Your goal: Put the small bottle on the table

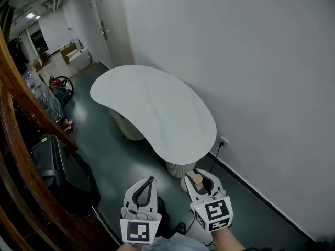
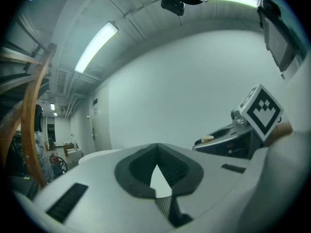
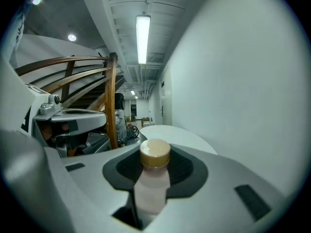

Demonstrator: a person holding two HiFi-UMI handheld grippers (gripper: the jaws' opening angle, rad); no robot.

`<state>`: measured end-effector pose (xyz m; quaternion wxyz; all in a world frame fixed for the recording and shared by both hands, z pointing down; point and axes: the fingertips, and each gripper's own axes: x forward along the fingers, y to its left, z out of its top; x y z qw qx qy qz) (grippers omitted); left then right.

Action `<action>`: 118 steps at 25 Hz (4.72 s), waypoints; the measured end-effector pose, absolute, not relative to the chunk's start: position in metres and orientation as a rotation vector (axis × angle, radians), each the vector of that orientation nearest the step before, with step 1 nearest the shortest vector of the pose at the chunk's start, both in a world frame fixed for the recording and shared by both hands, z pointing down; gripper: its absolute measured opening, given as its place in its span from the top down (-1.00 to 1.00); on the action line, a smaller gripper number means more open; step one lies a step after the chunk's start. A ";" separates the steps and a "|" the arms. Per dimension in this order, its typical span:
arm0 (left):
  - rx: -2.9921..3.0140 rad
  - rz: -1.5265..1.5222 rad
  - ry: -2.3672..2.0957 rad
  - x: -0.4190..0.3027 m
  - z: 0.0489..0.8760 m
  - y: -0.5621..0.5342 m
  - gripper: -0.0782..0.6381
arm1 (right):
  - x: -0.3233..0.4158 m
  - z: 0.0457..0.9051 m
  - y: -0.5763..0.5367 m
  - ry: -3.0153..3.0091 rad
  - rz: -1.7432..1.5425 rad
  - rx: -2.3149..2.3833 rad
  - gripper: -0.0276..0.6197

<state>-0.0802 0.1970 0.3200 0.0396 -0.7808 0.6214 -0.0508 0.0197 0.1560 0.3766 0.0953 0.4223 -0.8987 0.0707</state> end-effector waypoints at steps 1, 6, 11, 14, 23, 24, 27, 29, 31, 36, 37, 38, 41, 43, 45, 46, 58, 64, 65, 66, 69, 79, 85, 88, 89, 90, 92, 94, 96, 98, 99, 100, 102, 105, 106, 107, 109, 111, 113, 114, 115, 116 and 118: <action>-2.393 -0.161 1.912 -0.083 0.322 0.192 0.78 | 0.018 0.379 0.150 -2.661 0.212 1.250 0.57; -2.313 -0.254 1.733 -0.088 0.318 0.151 0.78 | 0.013 0.385 0.115 -2.650 0.215 1.277 0.57; -2.365 -0.184 1.762 -0.104 0.317 0.102 0.78 | -0.005 0.380 0.069 -2.646 0.196 1.296 0.57; -2.389 -0.133 1.763 -0.109 0.311 0.076 0.78 | -0.013 0.373 0.045 -2.639 0.176 1.313 0.57; -2.381 -0.065 1.636 -0.118 0.296 0.021 0.78 | -0.025 0.354 -0.007 -2.626 0.098 1.385 0.57; -2.424 -0.031 1.682 -0.120 0.300 0.017 0.78 | -0.025 0.353 -0.010 -2.622 0.095 1.394 0.57; -2.474 0.000 1.694 -0.120 0.304 0.007 0.78 | -0.023 0.354 -0.017 -2.604 0.096 1.422 0.57; -2.493 -0.003 1.675 -0.118 0.305 0.002 0.78 | -0.021 0.356 -0.019 -2.590 0.103 1.439 0.57; -2.515 -0.004 1.662 -0.115 0.308 -0.002 0.78 | -0.019 0.357 -0.020 -2.574 0.109 1.452 0.57; -2.560 -0.028 1.629 -0.108 0.316 -0.012 0.78 | -0.010 0.360 -0.025 -2.539 0.121 1.491 0.57; -2.565 -0.035 1.618 -0.105 0.317 -0.015 0.78 | -0.007 0.361 -0.026 -2.534 0.129 1.501 0.57; -2.570 -0.043 1.607 -0.103 0.318 -0.017 0.78 | -0.005 0.362 -0.028 -2.530 0.138 1.511 0.57; -2.584 -0.057 1.583 -0.095 0.320 -0.028 0.78 | 0.002 0.366 -0.037 -2.521 0.158 1.535 0.57; -2.593 -0.066 1.581 -0.091 0.321 -0.037 0.78 | 0.005 0.369 -0.046 -2.521 0.170 1.543 0.57; -2.597 -0.082 1.575 -0.087 0.320 -0.048 0.78 | 0.007 0.370 -0.056 -2.523 0.181 1.544 0.57; -2.595 -0.086 1.569 -0.085 0.319 -0.053 0.78 | 0.008 0.370 -0.062 -2.525 0.183 1.542 0.57; -2.519 -0.197 1.509 -0.053 0.307 -0.104 0.78 | 0.023 0.369 -0.118 -2.576 0.217 1.469 0.57; -2.513 -0.250 1.571 -0.040 0.317 -0.117 0.78 | 0.035 0.373 -0.139 -2.593 0.219 1.407 0.57; -2.516 -0.261 1.583 -0.038 0.319 -0.118 0.78 | 0.037 0.374 -0.141 -2.594 0.222 1.398 0.57; -2.505 -0.284 1.569 -0.036 0.319 -0.120 0.78 | 0.039 0.374 -0.142 -2.594 0.224 1.390 0.57; -2.519 -0.287 1.589 -0.032 0.323 -0.125 0.78 | 0.044 0.378 -0.146 -2.579 0.234 1.372 0.57; -2.554 -0.436 1.445 -0.035 0.341 -0.139 0.78 | 0.046 0.413 -0.153 -2.488 0.220 1.355 0.57; -2.624 -0.482 1.438 -0.039 0.361 -0.147 0.78 | 0.041 0.429 -0.158 -2.458 0.200 1.349 0.57; -2.652 -0.521 1.443 -0.040 0.371 -0.149 0.78 | 0.041 0.439 -0.159 -2.459 0.204 1.341 0.57; -2.656 -0.534 1.443 -0.041 0.374 -0.149 0.78 | 0.040 0.442 -0.159 -2.465 0.201 1.338 0.57; -2.656 -0.547 1.441 -0.042 0.376 -0.149 0.78 | 0.040 0.445 -0.159 -2.466 0.207 1.338 0.57; -2.655 -0.567 1.432 -0.043 0.380 -0.150 0.78 | 0.040 0.452 -0.158 -2.458 0.226 1.338 0.57; -2.665 -0.585 1.435 -0.044 0.385 -0.150 0.78 | 0.040 0.459 -0.157 -2.452 0.240 1.335 0.57; -2.680 -0.598 1.457 -0.046 0.390 -0.150 0.78 | 0.040 0.464 -0.155 -2.445 0.256 1.332 0.57; -2.693 -0.617 1.464 -0.047 0.394 -0.149 0.78 | 0.041 0.469 -0.154 -2.438 0.280 1.337 0.57; -2.698 -0.631 1.458 -0.047 0.396 -0.149 0.78 | 0.041 0.472 -0.154 -2.436 0.292 1.340 0.57; -2.701 -0.646 1.450 -0.046 0.399 -0.149 0.78 | 0.042 0.475 -0.154 -2.434 0.303 1.343 0.57; -2.710 -0.669 1.446 -0.045 0.404 -0.150 0.78 | 0.043 0.480 -0.155 -2.430 0.319 1.344 0.57; -2.734 -0.686 1.466 -0.044 0.411 -0.151 0.78 | 0.043 0.486 -0.156 -2.430 0.334 1.341 0.57; -2.739 -0.692 1.465 -0.043 0.413 -0.151 0.78 | 0.043 0.487 -0.156 -2.430 0.342 1.341 0.57; -2.744 -0.699 1.462 -0.043 0.415 -0.151 0.78 | 0.043 0.489 -0.156 -2.429 0.349 1.343 0.57; -2.746 -0.719 1.443 -0.041 0.418 -0.152 0.78 | 0.044 0.491 -0.157 -2.429 0.362 1.350 0.57; -2.752 -0.729 1.440 -0.041 0.421 -0.152 0.78 | 0.044 0.493 -0.157 -2.431 0.364 1.356 0.57; -2.766 -0.725 1.463 -0.041 0.423 -0.153 0.78 | 0.044 0.491 -0.157 -2.443 0.353 1.364 0.57; -2.770 -0.727 1.466 -0.040 0.424 -0.153 0.78 | 0.043 0.490 -0.158 -2.452 0.345 1.369 0.57; -2.772 -0.734 1.459 -0.040 0.425 -0.153 0.78 | 0.042 0.489 -0.158 -2.459 0.334 1.372 0.57; -2.775 -0.734 1.458 -0.039 0.425 -0.154 0.78 | 0.042 0.488 -0.158 -2.465 0.321 1.374 0.57; -2.783 -0.723 1.470 -0.038 0.426 -0.154 0.78 | 0.040 0.487 -0.158 -2.469 0.296 1.377 0.57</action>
